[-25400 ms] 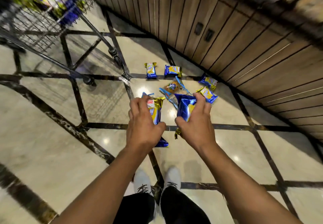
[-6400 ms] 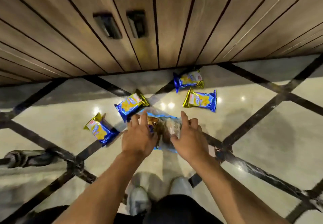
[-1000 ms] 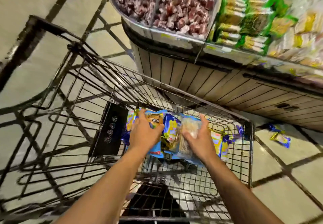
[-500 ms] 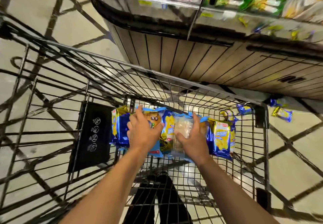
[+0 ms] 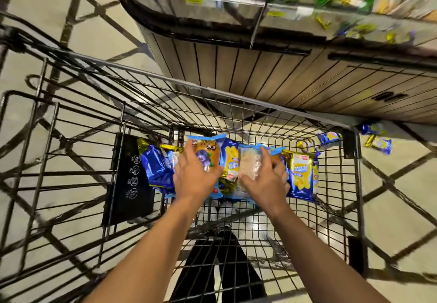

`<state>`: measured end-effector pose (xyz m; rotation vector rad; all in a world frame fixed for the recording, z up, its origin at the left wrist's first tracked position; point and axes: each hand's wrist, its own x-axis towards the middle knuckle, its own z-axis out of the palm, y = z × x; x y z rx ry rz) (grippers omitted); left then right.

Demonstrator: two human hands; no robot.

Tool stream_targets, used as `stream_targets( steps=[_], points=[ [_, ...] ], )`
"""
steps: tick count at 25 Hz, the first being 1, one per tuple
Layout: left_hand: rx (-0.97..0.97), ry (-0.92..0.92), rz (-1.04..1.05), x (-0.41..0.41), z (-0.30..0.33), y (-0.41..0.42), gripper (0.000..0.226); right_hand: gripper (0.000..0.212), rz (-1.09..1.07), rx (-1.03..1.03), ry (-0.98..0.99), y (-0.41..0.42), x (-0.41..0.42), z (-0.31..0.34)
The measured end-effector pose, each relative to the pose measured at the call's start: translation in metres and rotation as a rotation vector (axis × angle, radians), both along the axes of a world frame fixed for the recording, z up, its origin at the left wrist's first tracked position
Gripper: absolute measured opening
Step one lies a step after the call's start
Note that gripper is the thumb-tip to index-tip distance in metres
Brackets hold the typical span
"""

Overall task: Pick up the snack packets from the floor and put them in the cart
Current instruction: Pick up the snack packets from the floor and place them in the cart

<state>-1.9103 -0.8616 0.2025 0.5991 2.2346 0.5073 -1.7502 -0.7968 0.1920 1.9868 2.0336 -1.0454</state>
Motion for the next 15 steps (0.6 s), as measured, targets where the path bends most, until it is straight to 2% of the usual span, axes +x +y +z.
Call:
stream_targets(
  steps=[4,7,11,15],
  points=[
    [0.055,0.041,0.001,-0.002,0.013,-0.005,0.103,0.090,-0.041,0.042,0.007,-0.002,-0.002,0.018],
    [0.105,0.162,-0.072,-0.009,0.036,-0.008,0.091,0.082,-0.041,0.088,0.015,-0.001,-0.001,0.040],
    [0.141,0.386,-0.345,-0.007,0.081,0.001,0.059,0.053,0.036,0.174,0.068,0.004,0.004,0.083],
    [0.201,0.480,-0.618,0.025,0.132,0.022,0.053,0.034,0.074,0.313,0.067,0.008,0.030,0.142]
  ],
)
